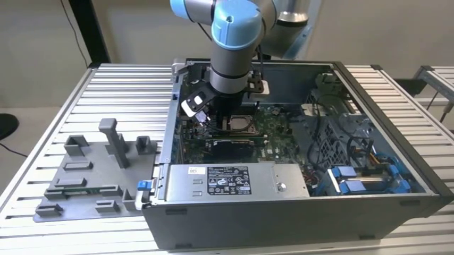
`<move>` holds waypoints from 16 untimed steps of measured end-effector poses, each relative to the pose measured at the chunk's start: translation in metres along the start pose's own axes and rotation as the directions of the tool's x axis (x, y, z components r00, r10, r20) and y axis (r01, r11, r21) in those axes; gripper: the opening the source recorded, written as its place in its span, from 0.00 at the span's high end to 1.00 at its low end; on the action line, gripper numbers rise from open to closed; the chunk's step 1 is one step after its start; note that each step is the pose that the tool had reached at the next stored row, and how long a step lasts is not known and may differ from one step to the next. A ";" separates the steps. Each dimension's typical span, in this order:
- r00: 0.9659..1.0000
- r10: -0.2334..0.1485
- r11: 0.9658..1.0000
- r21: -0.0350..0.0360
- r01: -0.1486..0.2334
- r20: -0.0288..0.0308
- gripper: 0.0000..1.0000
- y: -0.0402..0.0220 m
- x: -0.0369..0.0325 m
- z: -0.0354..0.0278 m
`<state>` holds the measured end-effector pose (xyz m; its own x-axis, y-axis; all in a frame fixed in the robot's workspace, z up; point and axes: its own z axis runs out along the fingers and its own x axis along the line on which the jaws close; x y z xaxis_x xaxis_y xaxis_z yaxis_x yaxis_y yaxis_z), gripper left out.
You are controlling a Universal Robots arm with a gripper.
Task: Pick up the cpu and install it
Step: 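Install the second cpu locking lever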
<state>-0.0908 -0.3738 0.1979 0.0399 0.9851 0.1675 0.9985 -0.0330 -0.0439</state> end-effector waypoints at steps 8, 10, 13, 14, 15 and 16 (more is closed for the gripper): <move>1.000 0.000 1.000 0.002 0.000 0.000 1.00 0.0001 -0.0003 0.0016; 1.000 0.000 1.000 0.002 0.000 0.000 1.00 0.0001 -0.0003 0.0019; 1.000 0.000 1.000 0.003 0.000 0.000 1.00 0.0001 -0.0004 0.0020; 1.000 0.000 1.000 0.003 0.000 0.000 1.00 0.0001 -0.0004 0.0021; 1.000 0.001 1.000 0.004 -0.001 0.000 1.00 0.0001 -0.0004 0.0021; 1.000 0.001 1.000 0.004 -0.001 0.000 1.00 0.0001 -0.0003 0.0021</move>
<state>-0.0908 -0.3738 0.1958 0.0406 0.9851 0.1674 0.9983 -0.0329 -0.0480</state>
